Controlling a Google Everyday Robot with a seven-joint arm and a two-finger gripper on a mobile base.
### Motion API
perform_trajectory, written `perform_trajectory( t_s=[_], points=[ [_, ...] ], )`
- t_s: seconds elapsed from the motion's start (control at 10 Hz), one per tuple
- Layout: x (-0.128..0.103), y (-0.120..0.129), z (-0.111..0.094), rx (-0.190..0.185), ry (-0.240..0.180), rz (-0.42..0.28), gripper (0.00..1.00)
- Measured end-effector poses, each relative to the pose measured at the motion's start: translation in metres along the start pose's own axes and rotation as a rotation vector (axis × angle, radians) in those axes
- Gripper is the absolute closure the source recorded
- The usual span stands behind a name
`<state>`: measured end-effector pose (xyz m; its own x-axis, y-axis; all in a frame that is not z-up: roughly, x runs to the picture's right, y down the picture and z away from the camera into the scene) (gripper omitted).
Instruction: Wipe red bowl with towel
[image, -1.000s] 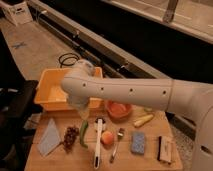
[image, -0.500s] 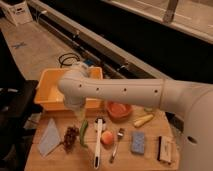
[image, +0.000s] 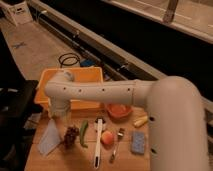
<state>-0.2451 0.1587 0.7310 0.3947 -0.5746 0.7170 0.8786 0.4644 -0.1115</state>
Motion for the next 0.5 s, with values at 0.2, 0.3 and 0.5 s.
perform_trajectory(
  t_s=[0.2, 0.3, 0.5],
  points=[
    [-0.017, -0.021, 0.028, -0.018, -0.070, -0.053, 0.35],
    [-0.026, -0.029, 0.040, -0.035, -0.101, -0.074, 0.35],
    [-0.032, -0.033, 0.048, -0.054, -0.121, -0.085, 0.35]
  ],
)
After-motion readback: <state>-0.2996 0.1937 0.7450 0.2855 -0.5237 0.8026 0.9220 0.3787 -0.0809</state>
